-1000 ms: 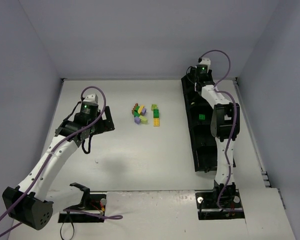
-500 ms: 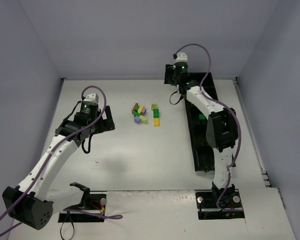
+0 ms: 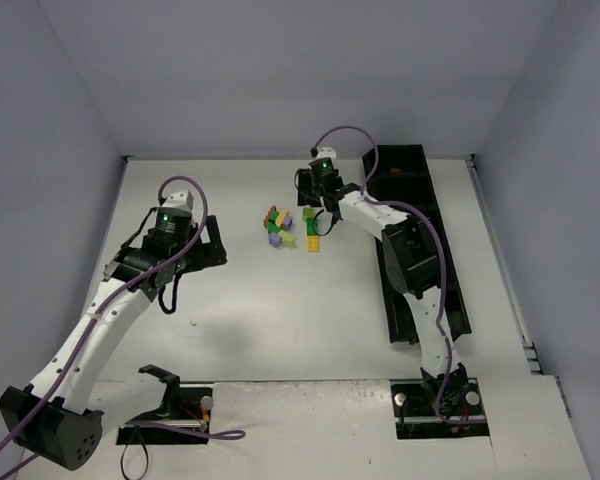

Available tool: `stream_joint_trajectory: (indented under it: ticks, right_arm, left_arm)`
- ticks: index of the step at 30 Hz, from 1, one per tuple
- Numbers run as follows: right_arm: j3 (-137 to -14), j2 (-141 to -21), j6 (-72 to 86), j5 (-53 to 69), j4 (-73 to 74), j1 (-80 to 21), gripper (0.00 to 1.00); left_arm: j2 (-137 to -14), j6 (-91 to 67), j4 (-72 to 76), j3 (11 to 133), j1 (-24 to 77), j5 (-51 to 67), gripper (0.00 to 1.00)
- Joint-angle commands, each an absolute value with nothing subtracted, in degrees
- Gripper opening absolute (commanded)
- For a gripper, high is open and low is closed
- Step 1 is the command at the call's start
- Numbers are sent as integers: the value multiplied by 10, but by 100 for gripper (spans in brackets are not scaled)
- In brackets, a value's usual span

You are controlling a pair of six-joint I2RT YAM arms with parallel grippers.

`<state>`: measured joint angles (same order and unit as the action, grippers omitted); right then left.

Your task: Sort the legos into containers by color

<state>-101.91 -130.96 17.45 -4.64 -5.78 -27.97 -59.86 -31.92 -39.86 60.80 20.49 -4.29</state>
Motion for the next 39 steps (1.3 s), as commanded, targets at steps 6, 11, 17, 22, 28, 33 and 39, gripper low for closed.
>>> stream_joint_trajectory:
  ticks: [6, 11, 17, 22, 28, 33, 39]
  right_arm:
    - [-1020, -1311, 217, -70, -57, -308, 55]
    - [-982, -1300, 231, -90, -53, -313, 52]
    - [-951, -1292, 229, -118, -44, -317, 39]
    - [-938, -1279, 221, -132, -40, -318, 10]
    - [-961, -1228, 185, -140, -41, -310, 0]
    - [-952, -1168, 156, -140, -44, -291, 0]
    - [-897, -1100, 149, -123, -44, -251, 0]
  left_arm:
    - [-580, -311, -394, 610, 200, -52, 88]
    - [-579, -312, -392, 605, 201, -46, 88]
    - [-574, -316, -389, 602, 201, -41, 88]
    - [-570, -318, -390, 602, 201, -38, 88]
    - [-567, -317, -388, 605, 201, -37, 88]
    - [-571, -316, -379, 607, 201, -30, 88]
    - [-568, -319, -372, 600, 200, -22, 88]
